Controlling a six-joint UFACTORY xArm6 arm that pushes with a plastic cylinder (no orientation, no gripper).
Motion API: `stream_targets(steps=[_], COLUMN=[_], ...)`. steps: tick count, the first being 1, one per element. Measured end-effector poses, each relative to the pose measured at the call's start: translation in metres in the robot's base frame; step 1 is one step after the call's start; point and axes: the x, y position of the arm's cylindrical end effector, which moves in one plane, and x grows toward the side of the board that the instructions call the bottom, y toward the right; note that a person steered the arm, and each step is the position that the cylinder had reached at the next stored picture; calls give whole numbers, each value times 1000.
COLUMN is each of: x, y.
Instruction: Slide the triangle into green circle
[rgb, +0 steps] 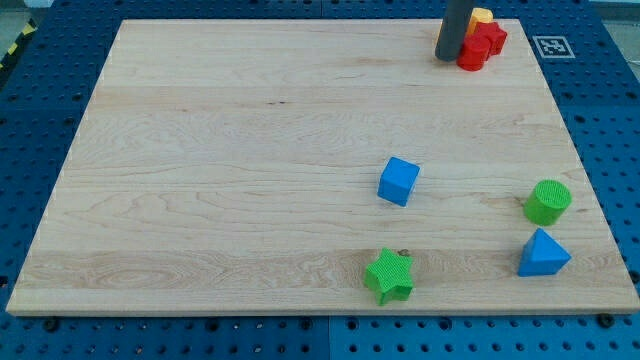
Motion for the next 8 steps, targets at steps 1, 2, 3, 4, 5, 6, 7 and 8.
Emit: stream_targets(steps=[1, 2, 3, 4, 5, 6, 7, 8], x=[39, 98, 112, 112, 129, 161, 196, 215], y=[-3, 36, 49, 45, 9, -15, -21, -21])
